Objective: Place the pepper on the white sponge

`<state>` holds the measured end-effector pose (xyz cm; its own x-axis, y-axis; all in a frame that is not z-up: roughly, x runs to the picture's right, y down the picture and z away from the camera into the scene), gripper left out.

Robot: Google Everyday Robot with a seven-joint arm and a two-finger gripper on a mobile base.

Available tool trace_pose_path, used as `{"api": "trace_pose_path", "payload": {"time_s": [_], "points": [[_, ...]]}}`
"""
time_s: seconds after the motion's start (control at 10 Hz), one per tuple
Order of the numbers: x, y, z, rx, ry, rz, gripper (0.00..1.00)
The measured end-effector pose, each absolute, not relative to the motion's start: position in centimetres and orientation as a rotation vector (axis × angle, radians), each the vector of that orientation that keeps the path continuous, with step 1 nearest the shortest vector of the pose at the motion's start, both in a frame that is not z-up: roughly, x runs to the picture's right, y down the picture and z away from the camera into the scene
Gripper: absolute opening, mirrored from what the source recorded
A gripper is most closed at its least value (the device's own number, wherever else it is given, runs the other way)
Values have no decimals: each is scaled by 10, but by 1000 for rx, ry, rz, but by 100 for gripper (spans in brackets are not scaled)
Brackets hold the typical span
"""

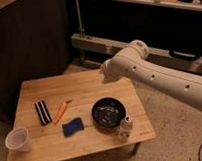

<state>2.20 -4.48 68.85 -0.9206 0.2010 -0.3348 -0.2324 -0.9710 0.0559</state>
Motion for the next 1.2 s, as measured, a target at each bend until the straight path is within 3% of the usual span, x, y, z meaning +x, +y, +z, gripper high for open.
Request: {"api": "trace_pose_path", "payload": {"time_s": [0.7, 0.9, 1.2], "points": [[24, -47, 690, -483, 148, 2888, 41], [16, -57, 701, -412, 144, 3022, 41], [-7, -77, 721, -183, 92, 3455, 41]]}}
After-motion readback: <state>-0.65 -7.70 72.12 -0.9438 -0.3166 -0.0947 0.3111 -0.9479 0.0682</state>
